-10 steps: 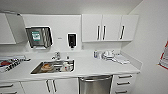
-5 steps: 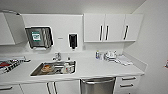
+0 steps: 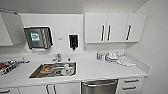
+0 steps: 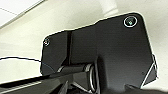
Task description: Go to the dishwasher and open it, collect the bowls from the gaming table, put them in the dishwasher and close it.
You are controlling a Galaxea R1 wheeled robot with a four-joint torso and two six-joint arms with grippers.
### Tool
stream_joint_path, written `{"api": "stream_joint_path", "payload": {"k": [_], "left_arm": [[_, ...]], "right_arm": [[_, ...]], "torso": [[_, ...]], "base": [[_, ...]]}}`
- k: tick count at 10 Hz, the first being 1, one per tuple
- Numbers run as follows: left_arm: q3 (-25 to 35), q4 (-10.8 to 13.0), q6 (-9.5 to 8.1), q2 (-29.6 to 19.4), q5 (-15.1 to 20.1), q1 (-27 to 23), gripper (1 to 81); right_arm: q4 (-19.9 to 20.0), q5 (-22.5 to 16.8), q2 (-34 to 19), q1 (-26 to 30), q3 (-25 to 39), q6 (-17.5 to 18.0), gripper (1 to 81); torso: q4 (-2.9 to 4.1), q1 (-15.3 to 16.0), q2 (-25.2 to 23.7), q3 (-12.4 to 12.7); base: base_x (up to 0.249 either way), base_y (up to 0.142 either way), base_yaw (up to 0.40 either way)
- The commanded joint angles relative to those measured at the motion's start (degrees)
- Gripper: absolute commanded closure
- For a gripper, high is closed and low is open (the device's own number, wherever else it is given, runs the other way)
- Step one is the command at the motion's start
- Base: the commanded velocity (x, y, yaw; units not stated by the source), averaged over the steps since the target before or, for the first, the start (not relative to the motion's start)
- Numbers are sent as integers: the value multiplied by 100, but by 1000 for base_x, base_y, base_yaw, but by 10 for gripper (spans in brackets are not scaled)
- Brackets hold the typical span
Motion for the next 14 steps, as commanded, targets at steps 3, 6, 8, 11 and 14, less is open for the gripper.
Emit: {"api": "stream_joint_path", "payload": {"k": [3, 6, 8, 11, 14], "left_arm": [[117, 6, -6, -61, 287, -311, 10], [117, 6, -6, -61, 287, -311, 10], [99, -3, -6, -61, 287, -311, 10], [108, -12, -24, -61, 279, -311, 10], [82, -134, -42, -79, 86, -311, 10]], "right_arm": [[-80, -240, -74, 304, 48, -27, 10], [-71, -231, -74, 304, 48, -27, 10], [-71, -231, -82, 304, 48, -27, 10], [-28, -231, -92, 296, -5, -18, 10], [8, -214, -109, 304, -66, 34, 10]], "torso": [[0, 5, 0, 0], [0, 5, 0, 0], [0, 5, 0, 0], [0, 5, 0, 0], [0, 5, 0, 0]], "base": [[105, 0, 0], [107, 0, 0], [107, 0, 0], [107, 0, 0], [107, 0, 0]]}}
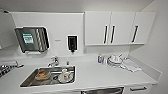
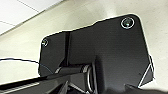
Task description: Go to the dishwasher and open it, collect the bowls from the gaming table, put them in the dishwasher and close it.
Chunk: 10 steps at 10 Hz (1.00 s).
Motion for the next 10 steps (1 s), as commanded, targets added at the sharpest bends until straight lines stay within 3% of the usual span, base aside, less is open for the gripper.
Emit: {"api": "stream_joint_path", "payload": {"k": [1, 6, 8, 10], "left_arm": [[82, -264, -20, -99, 72, -295, 10], [178, -317, -20, -160, -7, -260, 10], [697, -299, -11, -547, -77, -260, 10], [1285, -282, -11, -1099, -516, -260, 10]], "right_arm": [[-1, -219, -95, 293, -50, 48, 10], [8, -245, -121, 293, -60, 66, 10], [17, -236, -429, 337, 468, 101, 10], [26, -245, -1130, 407, 1555, 303, 10]], "torso": [[0, 5, 0, 0], [0, 6, 2, 0], [0, 5, 2, 0], [0, 5, 2, 0]], "base": [[107, 0, 0], [17, 0, 0], [0, 0, 0], [0, 0, 0]]}}
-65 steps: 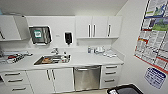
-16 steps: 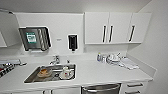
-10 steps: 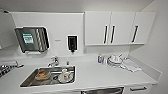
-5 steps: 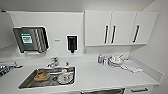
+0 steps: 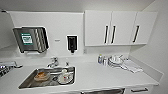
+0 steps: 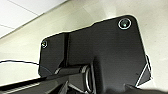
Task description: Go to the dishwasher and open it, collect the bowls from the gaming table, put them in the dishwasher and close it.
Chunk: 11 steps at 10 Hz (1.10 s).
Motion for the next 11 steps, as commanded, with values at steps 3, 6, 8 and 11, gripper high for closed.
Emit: {"api": "stream_joint_path", "payload": {"k": [3, 6, 8, 11], "left_arm": [[1391, 28, 37, -1293, -674, -289, 10], [2008, 28, 19, -1971, -1061, -289, 10], [2447, 28, 19, -2472, -1184, -394, 10], [3534, -7, 11, -3506, -1096, -834, 10]], "right_arm": [[6, -240, -1791, 491, 2597, 242, 10], [15, -231, -2346, 658, 3240, 250, 10], [15, -231, -2610, 807, 3539, 329, 10], [15, -231, -2846, 1053, 3960, 356, 10]], "torso": [[0, 445, -696, -377], [0, 764, -1210, -713], [0, 1022, -1611, -557], [0, 1383, -2176, -671]], "base": [[0, 0, 0], [0, 0, 0], [0, 0, 0], [0, 0, 0]]}}
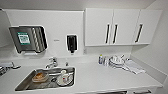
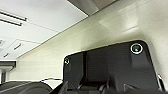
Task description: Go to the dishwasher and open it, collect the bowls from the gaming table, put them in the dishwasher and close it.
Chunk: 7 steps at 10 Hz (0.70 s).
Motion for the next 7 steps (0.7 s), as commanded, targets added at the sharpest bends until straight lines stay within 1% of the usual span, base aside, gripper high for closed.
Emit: {"api": "stream_joint_path", "payload": {"k": [1, 2, 3, 4, 5, 7], "left_arm": [[1320, -5, 15, -1253, 188, -850, 10], [1663, 31, 15, -1465, 477, -1086, 10], [1979, 31, 15, -1588, 784, -1375, 10], [2269, 31, 24, -1711, 1040, -1640, 10], [2595, 39, 24, -1843, 1286, -1903, 10], [2860, 4, 24, -1984, 1673, -2308, 10]], "right_arm": [[15, -190, -527, 641, 613, 44, 10], [15, -181, -685, 738, 798, 70, 10], [15, -190, -852, 886, 948, 227, 10], [6, -190, -1001, 1001, 1114, 299, 10], [7, -190, -1177, 1133, 1317, 386, 10], [15, -181, -1354, 1326, 1563, 422, 10]], "torso": [[0, 362, -566, 0], [0, 487, -763, 0], [0, 616, -964, -166], [0, 726, -1139, -304], [0, 844, -1329, -541], [0, 1062, -1681, -856]], "base": [[0, 0, 0], [0, 0, 0], [0, 0, 0], [0, 0, 0], [0, 0, 0], [0, 0, 0]]}}
